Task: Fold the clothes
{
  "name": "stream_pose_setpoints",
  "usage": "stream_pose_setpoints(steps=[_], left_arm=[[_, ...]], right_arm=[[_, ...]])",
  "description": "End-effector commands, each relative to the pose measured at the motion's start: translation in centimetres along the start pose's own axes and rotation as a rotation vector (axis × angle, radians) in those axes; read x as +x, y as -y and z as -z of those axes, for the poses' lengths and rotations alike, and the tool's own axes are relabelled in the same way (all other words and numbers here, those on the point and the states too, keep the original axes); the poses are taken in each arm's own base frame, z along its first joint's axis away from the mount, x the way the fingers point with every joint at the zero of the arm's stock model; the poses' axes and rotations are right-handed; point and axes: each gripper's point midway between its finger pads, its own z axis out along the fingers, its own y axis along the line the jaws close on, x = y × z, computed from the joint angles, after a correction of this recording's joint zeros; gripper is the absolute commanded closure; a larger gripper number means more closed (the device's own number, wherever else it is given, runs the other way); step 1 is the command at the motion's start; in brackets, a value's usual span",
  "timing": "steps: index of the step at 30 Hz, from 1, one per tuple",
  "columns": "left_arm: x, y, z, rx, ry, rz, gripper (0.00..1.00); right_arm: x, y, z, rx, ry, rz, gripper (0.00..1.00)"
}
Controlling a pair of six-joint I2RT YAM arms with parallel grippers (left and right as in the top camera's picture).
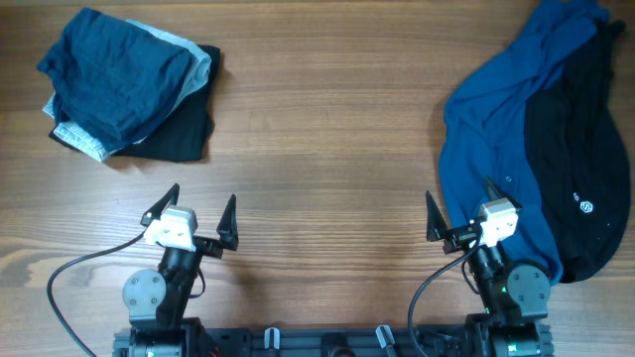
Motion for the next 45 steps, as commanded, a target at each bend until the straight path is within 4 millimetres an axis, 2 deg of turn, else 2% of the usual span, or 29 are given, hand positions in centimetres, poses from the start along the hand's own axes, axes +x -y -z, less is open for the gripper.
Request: stream_pose_setpoints(steps=[1, 45], left_arm=[[0.14, -0.05, 0.00, -0.003, 0.005, 0.007, 0.00], [0.03, -0.04, 0.00, -0.003, 0.009, 0.000, 0.00]], right_arm=[[0.00, 0.20, -0.03, 0.013, 0.001, -0.014, 0.00], [-0.39, 0.29, -0.02, 0.018, 0.017, 0.007, 0.00]])
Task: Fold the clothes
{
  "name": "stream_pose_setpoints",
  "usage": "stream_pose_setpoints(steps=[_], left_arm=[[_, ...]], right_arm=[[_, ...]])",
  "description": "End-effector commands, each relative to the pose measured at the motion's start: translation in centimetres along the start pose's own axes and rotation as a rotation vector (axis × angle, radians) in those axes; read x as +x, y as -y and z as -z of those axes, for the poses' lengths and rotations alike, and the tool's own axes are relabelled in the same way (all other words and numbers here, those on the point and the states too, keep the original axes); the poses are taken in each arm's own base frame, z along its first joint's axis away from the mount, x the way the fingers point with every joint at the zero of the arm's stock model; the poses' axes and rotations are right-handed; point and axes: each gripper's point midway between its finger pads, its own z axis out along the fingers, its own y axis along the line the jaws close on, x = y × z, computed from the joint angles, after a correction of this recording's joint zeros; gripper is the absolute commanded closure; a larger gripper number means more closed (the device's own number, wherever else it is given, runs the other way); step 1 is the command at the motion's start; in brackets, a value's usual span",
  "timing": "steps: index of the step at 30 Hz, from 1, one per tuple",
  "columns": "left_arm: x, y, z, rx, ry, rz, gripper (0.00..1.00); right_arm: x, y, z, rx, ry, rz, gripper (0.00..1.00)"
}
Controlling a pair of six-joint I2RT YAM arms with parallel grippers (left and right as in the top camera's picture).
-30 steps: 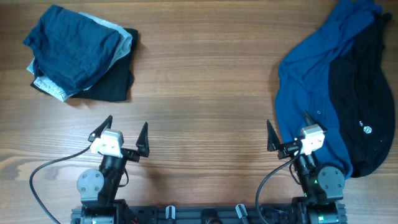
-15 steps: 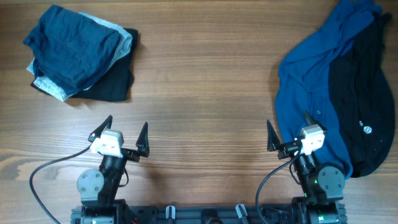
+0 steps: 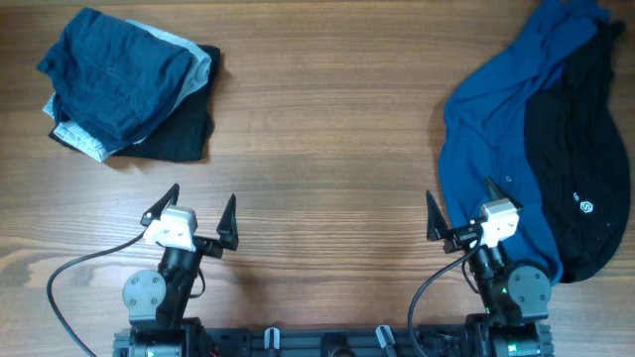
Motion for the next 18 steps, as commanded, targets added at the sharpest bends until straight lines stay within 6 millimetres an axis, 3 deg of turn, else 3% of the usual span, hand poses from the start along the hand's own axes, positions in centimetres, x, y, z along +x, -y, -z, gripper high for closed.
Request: stream_pose_setpoints(steps=[1, 6, 8, 12, 16, 18], left_arm=[[0.1, 0.0, 0.0, -0.003, 0.007, 0.000, 0.00], [-0.2, 0.0, 0.0, -0.002, 0.015, 0.002, 0.00], [-1.2, 0.1, 0.2, -0.001, 0.034, -0.003, 0.00], [-2.5, 0.3, 0.5, -0.002, 0.015, 0.014, 0.00], [-4.8, 0.5, 0.3, 0.002, -0.033, 0.045, 0.00], [-7.2, 0.5, -0.5, -0.004, -0.087, 0.082, 0.00]], right_arm=[[0.0, 0.3, 0.0, 0.018, 0.003, 0.003, 0.00], [-1.0, 0.4, 0.0, 0.023, 0.040, 0.005, 0.00], [-1.1, 0.4, 0.0, 0.023, 0.043, -0.002, 0.00], [-1.6, 1.6, 0.2, 0.092, 0.052, -0.127, 0.00], [-3.1, 1.7, 0.0, 0.091, 0.034, -0.128, 0.00], [-4.5, 1.9, -0.5, 0.092, 0.003, -0.132, 0.00]])
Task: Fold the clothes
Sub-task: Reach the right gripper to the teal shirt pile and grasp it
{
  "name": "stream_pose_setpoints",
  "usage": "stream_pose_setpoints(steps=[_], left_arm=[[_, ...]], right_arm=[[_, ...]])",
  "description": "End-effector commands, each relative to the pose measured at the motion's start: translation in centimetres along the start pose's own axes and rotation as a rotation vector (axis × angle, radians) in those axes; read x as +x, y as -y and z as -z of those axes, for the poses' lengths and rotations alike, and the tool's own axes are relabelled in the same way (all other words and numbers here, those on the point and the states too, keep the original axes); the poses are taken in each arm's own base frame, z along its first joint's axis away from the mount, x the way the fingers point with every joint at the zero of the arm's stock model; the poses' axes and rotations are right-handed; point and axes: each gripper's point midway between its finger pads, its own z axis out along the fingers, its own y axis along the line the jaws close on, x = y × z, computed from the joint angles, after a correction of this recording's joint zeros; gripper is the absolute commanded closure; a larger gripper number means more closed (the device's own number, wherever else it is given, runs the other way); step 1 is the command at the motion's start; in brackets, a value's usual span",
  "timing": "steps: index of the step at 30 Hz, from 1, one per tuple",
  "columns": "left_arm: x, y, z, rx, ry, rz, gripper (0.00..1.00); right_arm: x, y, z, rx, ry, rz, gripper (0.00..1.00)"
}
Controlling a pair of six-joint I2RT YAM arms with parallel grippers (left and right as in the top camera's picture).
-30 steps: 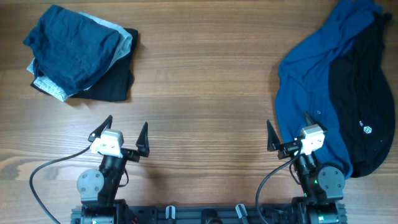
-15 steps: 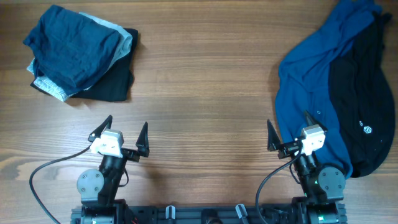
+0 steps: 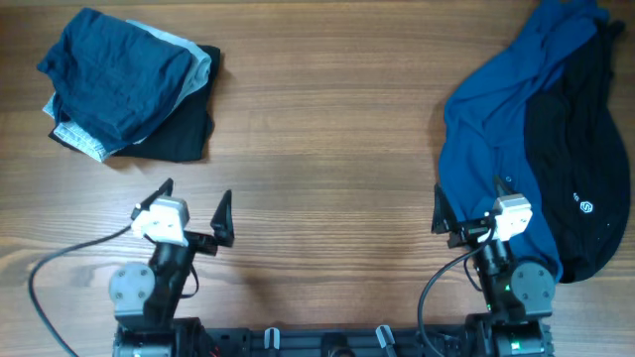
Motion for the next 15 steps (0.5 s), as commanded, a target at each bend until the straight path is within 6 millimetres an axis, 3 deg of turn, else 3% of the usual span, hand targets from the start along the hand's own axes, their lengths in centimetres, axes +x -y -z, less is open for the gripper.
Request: stream_pose_setpoints(steps=[1, 5, 8, 11, 15], left_arm=[[-4.1, 0.2, -0.9, -0.002, -0.059, 0.055, 0.00], [-7.1, 0.2, -4.2, 0.008, -0.241, 0.112, 0.00], [-8.2, 0.2, -7.3, 0.035, -0.366, 0.154, 0.00], [-6.8, 0.4, -10.0, 0.076, -0.503, 0.214, 0.00], [-2.6, 0.9, -12.7, 0.156, -0.639, 0.293, 0.00]], right_arm=[[-3.5, 0.1, -0.6, 0.020, -0.012, -0.022, 0.00], [-6.6, 0.4, -3.5, 0.041, -0.180, -0.033, 0.00], [-7.0, 0.7, -6.8, 0.041, -0.381, 0.027, 0.00], [-4.9, 1.1, -9.9, 0.038, -0.620, 0.034, 0.00], [-0.1, 1.2, -12.5, 0.019, -0.846, 0.002, 0.00]])
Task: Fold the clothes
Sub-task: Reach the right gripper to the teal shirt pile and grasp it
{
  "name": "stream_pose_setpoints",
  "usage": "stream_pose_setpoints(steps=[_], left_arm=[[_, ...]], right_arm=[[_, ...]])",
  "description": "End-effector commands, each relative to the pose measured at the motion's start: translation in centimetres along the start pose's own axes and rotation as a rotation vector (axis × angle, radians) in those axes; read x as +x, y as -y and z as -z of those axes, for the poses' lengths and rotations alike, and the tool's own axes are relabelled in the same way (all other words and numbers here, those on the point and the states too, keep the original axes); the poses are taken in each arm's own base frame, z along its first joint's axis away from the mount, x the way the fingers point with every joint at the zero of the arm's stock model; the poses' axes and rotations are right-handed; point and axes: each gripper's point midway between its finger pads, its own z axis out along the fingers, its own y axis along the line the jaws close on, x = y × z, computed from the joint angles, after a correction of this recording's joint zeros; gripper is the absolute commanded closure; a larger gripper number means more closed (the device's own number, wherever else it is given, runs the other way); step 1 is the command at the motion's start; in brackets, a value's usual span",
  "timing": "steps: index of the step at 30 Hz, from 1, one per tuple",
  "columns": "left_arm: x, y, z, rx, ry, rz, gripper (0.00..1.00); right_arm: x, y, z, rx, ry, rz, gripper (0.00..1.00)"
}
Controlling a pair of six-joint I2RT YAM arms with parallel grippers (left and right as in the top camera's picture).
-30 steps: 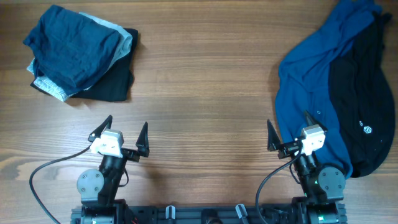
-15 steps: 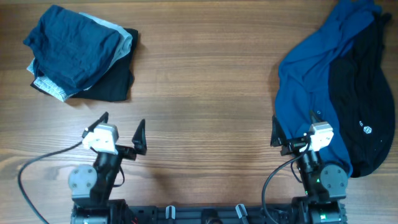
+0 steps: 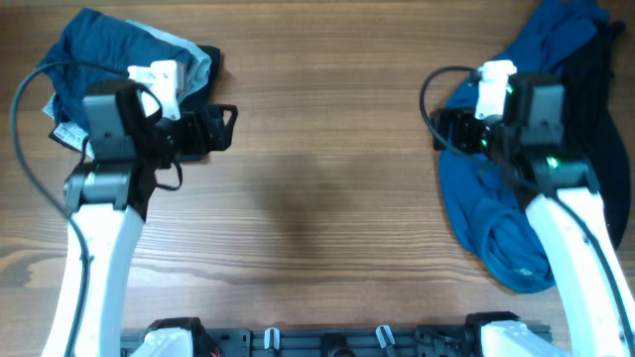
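Observation:
A blue shirt (image 3: 496,213) lies crumpled at the right of the table, with a black garment (image 3: 595,79) beside it at the far right edge. My right gripper (image 3: 444,131) hangs over the shirt's left edge; its fingers are dark against the cloth and their spread does not show. At the top left sits a pile of folded clothes (image 3: 74,50), dark blue on top with light grey and black beneath. My left gripper (image 3: 220,129) is at the pile's right edge, over the black layer, fingers apart with nothing seen between them.
The wooden table (image 3: 317,198) stretches bare between the two arms. The left arm's white link (image 3: 94,248) and the right arm's white link (image 3: 580,248) reach up from the front edge. Cables loop near both wrists.
Both arms were low at the front edge with fingers spread. Now the left gripper is at the folded pile's right edge, and the right gripper is over the blue shirt's left edge.
At the two oldest moments both arms rested at the front edge, grippers open, clothes untouched. Half a second ago each had shifted slightly outward. Now both are stretched to the back of the table, one at each heap of clothes.

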Motion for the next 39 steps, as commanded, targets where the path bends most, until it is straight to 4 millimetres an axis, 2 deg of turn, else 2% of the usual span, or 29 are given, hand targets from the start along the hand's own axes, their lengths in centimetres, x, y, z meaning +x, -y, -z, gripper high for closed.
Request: stream_pose_setpoints(steps=[1, 2, 4, 6, 8, 11, 13, 15, 18, 20, 22, 23, 26, 28, 30, 34, 37, 39], left_arm=[[2.3, 0.1, -3.6, 0.090, -0.138, 0.090, 0.00], [3.3, -0.4, -4.5, 0.078, -0.185, 0.158, 0.00], [4.5, -1.0, -5.7, 0.062, -0.240, 0.274, 0.00], [5.2, -1.5, -6.5, 0.047, -0.269, 0.343, 0.00], [4.9, -1.6, -7.0, 0.051, -0.255, 0.336, 0.00], [4.4, 0.1, -7.9, 0.063, -0.228, 0.276, 0.00], [4.3, 0.8, -8.6, -0.012, -0.207, 0.242, 0.01], [4.5, 2.5, -9.3, -0.105, -0.185, 0.155, 0.01], [5.5, 5.1, -9.8, -0.094, -0.197, 0.087, 0.00], [6.0, 6.3, -9.9, -0.073, -0.209, 0.064, 0.00], [6.2, 6.7, -9.9, -0.067, -0.213, 0.058, 0.00], [6.4, 6.7, -9.9, -0.069, -0.218, 0.059, 0.01], [6.6, 6.5, -9.8, -0.074, -0.230, 0.060, 0.00], [6.8, 6.5, -9.7, -0.077, -0.237, 0.061, 0.01], [6.9, 6.5, -9.7, -0.079, -0.240, 0.061, 0.00], [7.1, 6.4, -9.6, -0.083, -0.250, 0.062, 0.00], [7.2, 6.3, -9.6, -0.085, -0.253, 0.062, 0.01], [7.2, 6.3, -9.6, -0.085, -0.253, 0.062, 0.01]], right_arm=[[1.4, -0.3, -3.3, -0.031, -0.118, 0.009, 0.00], [2.6, -1.4, -4.2, -0.094, -0.171, -0.002, 0.00], [5.0, -4.6, -4.4, -0.290, -0.281, -0.044, 0.00], [6.5, -4.8, -4.7, -0.304, -0.344, -0.057, 0.00], [6.4, -3.7, -5.0, -0.238, -0.342, -0.049, 0.00], [5.3, 1.5, -5.0, 0.037, -0.315, -0.138, 0.01], [5.0, 4.3, -4.6, 0.155, -0.298, -0.200, 0.05], [6.6, 7.4, -3.6, 0.296, -0.334, -0.370, 0.07], [9.6, 9.4, -2.1, 0.376, -0.423, -0.551, 0.12], [11.7, 10.1, -1.6, 0.408, -0.482, -0.612, 0.13], [13.5, 10.1, -1.8, 0.429, -0.512, -0.662, 0.15], [15.2, 9.9, -2.4, 0.440, -0.527, -0.693, 0.16], [18.0, 9.8, -3.8, 0.453, -0.528, -0.742, 0.20], [19.5, 10.7, -4.5, 0.473, -0.501, -0.798, 0.24], [19.8, 11.9, -4.3, 0.488, -0.486, -0.842, 0.26], [20.9, 12.8, -4.0, 0.494, -0.496, -0.897, 0.26], [21.2, 12.6, -5.1, 0.459, -0.456, -0.905, 0.37], [21.0, 13.0, -6.1, 0.449, -0.398, -0.891, 0.51]])
